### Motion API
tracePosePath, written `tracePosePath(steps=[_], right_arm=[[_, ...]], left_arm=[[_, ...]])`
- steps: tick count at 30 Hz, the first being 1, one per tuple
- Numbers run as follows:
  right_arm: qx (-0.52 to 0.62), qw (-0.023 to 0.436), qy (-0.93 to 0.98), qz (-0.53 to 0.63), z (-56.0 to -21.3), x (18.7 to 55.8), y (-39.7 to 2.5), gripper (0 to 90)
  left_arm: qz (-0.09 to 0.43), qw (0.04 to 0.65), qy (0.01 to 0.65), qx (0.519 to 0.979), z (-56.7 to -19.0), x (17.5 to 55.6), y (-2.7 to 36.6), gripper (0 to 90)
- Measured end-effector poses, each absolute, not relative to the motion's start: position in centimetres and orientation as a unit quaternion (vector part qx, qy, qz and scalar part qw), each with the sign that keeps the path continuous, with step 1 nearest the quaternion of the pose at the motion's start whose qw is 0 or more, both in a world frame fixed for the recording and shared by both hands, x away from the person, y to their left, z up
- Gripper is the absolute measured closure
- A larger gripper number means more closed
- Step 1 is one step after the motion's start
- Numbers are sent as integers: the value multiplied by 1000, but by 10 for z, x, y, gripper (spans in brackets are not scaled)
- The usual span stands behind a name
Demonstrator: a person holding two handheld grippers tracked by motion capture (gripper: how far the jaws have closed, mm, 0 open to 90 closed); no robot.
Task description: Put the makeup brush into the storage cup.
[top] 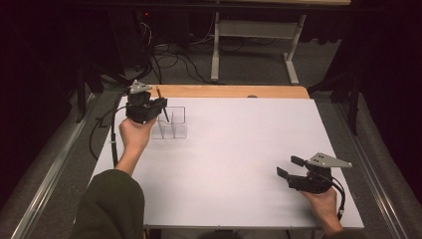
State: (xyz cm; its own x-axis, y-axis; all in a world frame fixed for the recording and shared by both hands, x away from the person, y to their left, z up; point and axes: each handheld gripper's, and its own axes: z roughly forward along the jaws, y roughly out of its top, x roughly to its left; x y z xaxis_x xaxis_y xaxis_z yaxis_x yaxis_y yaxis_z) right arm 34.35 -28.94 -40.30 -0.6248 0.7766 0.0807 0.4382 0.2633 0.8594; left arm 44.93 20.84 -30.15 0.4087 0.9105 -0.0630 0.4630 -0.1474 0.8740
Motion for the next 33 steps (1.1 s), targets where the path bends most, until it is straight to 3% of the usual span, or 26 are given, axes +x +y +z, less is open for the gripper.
tracePosePath(steps=[33], right_arm=[[393, 187, 776, 456, -403, 343, -289, 296]], left_arm=[[248, 380, 477, 752, -319, 464, 195, 822]])
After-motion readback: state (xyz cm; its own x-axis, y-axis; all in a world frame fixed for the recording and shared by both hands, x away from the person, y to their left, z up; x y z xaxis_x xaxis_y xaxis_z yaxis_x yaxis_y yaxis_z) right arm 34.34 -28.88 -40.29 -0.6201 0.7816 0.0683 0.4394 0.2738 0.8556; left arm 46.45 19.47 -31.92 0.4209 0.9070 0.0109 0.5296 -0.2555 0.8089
